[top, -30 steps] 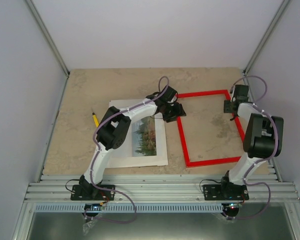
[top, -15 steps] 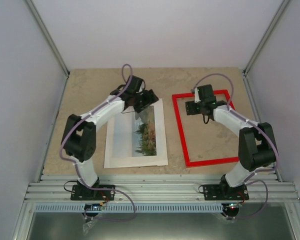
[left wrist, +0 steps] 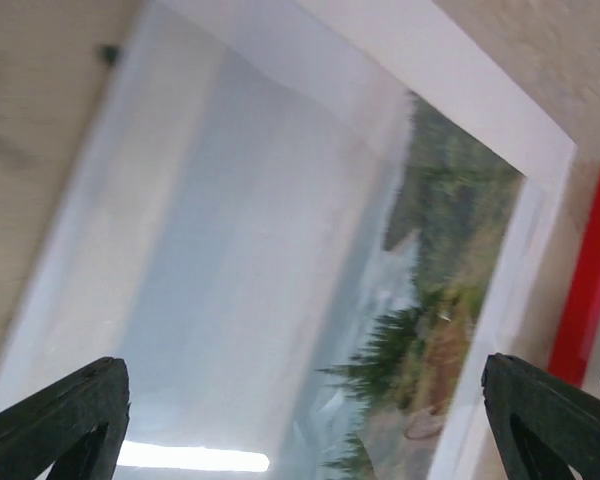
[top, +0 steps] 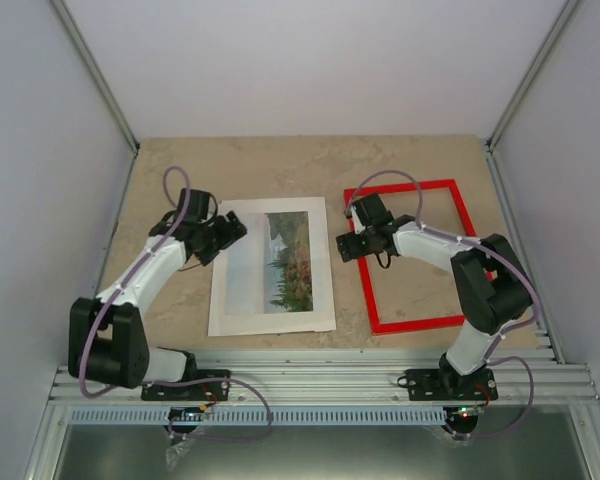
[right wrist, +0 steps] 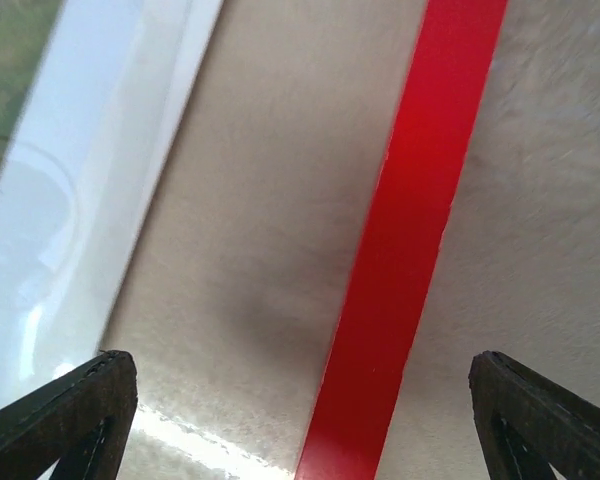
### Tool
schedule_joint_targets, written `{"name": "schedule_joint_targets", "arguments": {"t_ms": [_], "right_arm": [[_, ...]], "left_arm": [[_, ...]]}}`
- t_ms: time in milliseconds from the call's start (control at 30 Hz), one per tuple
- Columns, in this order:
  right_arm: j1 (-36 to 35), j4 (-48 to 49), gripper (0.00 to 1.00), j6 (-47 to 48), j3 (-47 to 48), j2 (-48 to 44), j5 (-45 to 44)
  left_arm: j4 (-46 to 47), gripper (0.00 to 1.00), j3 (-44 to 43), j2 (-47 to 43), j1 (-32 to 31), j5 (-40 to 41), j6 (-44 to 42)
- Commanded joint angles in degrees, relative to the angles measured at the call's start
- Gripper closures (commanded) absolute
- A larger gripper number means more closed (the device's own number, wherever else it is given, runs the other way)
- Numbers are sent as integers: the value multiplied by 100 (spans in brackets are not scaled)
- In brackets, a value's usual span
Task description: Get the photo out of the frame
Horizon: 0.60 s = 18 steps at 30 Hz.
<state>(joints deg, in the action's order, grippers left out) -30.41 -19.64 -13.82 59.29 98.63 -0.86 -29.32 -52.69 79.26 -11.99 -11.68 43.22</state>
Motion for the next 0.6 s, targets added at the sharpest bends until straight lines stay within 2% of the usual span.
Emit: {"name": "schedule_joint_targets", "arguments": {"t_ms": [0, 267, 567], "right_arm": [[-17, -180, 8, -112, -122, 216, -243], [-5, -366, 4, -74, -287, 296, -990], [-8, -538, 3, -206, -390, -63, -1255]], "left_arm": [[-366, 1, 414, -532, 594, -37, -402], [-535, 0, 1003, -735, 1696, -466, -761], [-296, 0, 1316, -373, 1793, -868, -815]]}}
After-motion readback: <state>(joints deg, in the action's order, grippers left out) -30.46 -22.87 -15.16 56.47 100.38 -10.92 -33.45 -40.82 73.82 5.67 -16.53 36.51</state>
